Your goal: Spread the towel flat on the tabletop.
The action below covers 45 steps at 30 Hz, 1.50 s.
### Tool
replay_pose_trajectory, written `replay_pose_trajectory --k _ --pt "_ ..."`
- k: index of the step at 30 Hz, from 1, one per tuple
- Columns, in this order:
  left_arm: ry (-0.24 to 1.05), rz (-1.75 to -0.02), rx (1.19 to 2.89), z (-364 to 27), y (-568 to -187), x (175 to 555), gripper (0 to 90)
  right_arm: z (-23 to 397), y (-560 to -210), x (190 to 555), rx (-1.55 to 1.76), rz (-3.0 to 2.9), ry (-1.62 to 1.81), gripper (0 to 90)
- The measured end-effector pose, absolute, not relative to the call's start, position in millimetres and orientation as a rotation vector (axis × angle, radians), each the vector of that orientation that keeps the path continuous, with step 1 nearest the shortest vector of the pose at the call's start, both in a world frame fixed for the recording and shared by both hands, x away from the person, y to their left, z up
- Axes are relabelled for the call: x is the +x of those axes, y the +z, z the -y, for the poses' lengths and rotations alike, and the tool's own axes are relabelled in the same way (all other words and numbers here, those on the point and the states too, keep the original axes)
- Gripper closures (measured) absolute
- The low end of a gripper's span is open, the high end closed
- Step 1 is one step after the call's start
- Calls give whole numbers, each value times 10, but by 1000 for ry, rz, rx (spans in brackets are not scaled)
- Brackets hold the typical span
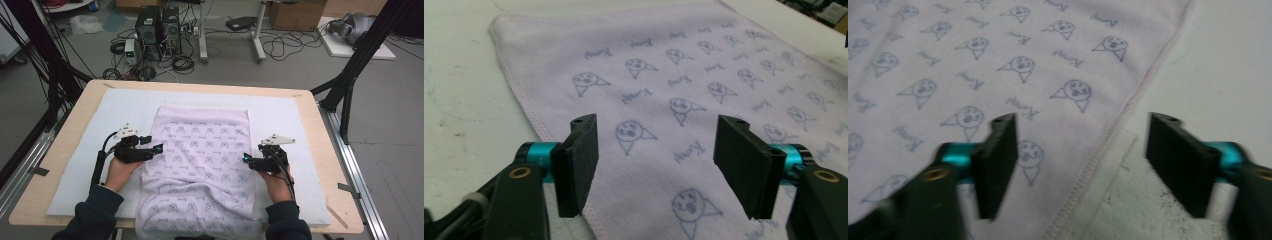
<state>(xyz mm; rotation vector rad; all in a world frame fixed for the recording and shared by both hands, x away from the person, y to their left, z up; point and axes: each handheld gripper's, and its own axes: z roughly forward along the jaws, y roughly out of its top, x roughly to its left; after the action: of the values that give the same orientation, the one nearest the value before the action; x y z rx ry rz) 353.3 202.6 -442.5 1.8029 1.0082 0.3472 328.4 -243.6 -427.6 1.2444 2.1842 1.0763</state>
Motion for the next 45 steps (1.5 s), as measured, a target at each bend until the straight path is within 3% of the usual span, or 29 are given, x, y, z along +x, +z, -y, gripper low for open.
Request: replay_pose_trajectory --k 4,7,9,12,15,17,20,23,29,31,33,35,36,39,45 --pt "332 -999 1849 -1947 -4465 3541 443 2441 -4351 3358 1311 -2194 1063 516" --pt "313 -991 1899 -1858 -4497 3546 466 2390 -4434 3406 1313 -2260 985 545" --pt "345 -981 1956 -1787 -4503 3534 470 2368 -4445 3403 1305 -2250 971 557" --pt "369 -981 1977 -1755 -4508 3527 507 2356 -4441 3400 1288 -2261 971 646" --pt "422 -973 2023 -1706 -4508 3512 697 2337 -4437 3396 1274 -2287 992 816" --pt "424 -968 2027 -1696 -4509 3506 839 2322 -4435 3393 1264 -2302 1003 857" --pt "376 -1043 1992 -1698 -4502 3519 877 2346 -4439 3410 1262 -2282 1003 869" --pt "306 -1110 1936 -1724 -4504 3565 882 2393 -4451 3467 1255 -2213 952 873" --pt "345 -1121 1893 -1672 -4508 3594 881 2396 -4489 3573 1240 -2138 925 869" --pt "341 -1063 1837 -1692 -4494 3586 865 2418 -4500 3591 1265 -2116 945 825" --pt "347 -1036 1811 -1706 -4474 3570 700 2461 -4497 3596 1286 -2100 975 732" --pt "349 -1036 1779 -1756 -4426 3539 655 2495 -4483 3588 1299 -2090 987 707" --pt "343 -1048 1753 -1821 -4405 3510 563 2572 -4424 3547 1323 -2055 1034 653" --pt "312 -1075 1753 -1911 -4425 3476 495 2694 -4296 3448 1334 -1994 1086 617" --pt "275 -1085 1799 -1965 -4467 3441 491 2909 -4090 3217 1353 -1972 1197 523"
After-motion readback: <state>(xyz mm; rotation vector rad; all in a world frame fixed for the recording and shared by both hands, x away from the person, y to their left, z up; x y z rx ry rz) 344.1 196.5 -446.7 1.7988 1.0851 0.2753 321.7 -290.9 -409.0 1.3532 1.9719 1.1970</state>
